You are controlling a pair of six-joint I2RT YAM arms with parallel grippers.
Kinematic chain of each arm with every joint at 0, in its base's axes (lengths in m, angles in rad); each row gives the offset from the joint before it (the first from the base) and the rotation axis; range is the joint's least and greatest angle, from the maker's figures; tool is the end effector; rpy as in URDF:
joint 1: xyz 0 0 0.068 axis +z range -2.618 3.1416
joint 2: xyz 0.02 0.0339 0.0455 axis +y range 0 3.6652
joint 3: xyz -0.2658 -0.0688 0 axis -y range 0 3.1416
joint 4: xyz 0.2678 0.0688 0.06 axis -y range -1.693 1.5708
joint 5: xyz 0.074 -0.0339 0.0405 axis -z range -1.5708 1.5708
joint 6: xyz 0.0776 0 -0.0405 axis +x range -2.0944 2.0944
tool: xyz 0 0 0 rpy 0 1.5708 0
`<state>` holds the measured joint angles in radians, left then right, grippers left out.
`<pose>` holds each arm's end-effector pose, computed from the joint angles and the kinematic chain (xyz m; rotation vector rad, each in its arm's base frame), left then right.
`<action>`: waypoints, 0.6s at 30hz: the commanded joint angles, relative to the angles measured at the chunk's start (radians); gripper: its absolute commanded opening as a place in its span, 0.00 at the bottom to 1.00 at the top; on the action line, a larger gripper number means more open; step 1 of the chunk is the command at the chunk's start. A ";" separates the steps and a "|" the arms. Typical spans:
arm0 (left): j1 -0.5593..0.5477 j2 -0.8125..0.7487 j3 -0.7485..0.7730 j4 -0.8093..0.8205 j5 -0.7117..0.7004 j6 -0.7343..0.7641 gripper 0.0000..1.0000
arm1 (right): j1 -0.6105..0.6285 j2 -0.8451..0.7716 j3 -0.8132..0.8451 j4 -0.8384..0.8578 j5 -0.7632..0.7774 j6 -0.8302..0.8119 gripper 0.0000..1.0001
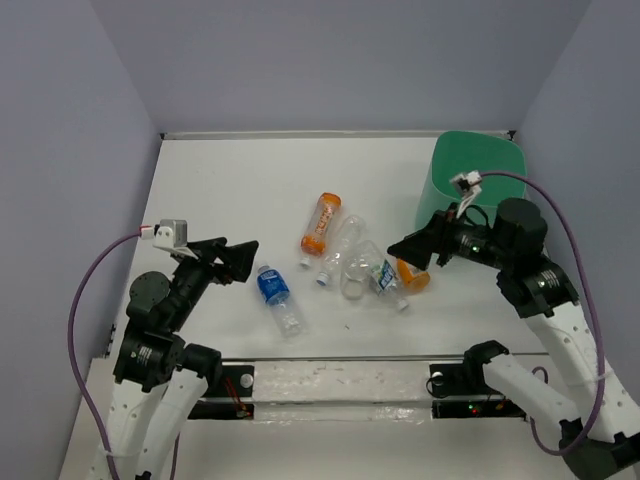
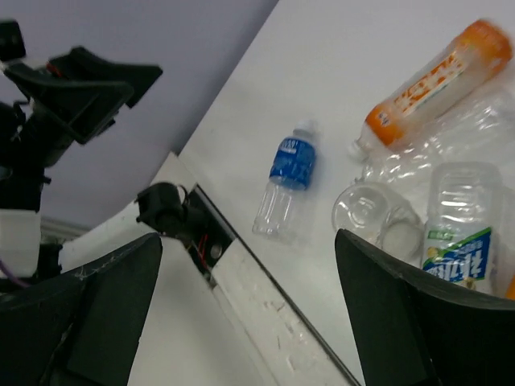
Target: Put the plastic bottles in the bin
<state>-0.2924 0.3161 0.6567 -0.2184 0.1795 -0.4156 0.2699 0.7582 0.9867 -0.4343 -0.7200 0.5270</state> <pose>0.1387 -0.0562 0.3605 0.0592 1.4886 -0.7058 0.1828 0.1037 0.3883 -0.3164 1.8614 1.1957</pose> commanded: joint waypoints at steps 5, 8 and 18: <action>0.007 0.107 0.024 -0.044 -0.026 -0.012 0.99 | 0.351 0.141 0.049 -0.069 0.490 -0.100 0.96; 0.006 0.181 0.034 -0.078 0.005 -0.038 0.99 | 0.399 0.180 0.072 -0.109 0.609 -0.137 0.96; 0.007 0.321 0.020 -0.163 -0.027 -0.126 0.99 | 0.629 0.414 0.136 -0.169 0.970 -0.174 1.00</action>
<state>-0.2924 0.6548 0.6571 -0.3515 0.1780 -0.4786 0.8574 1.1263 1.0695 -0.5770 0.0731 0.3882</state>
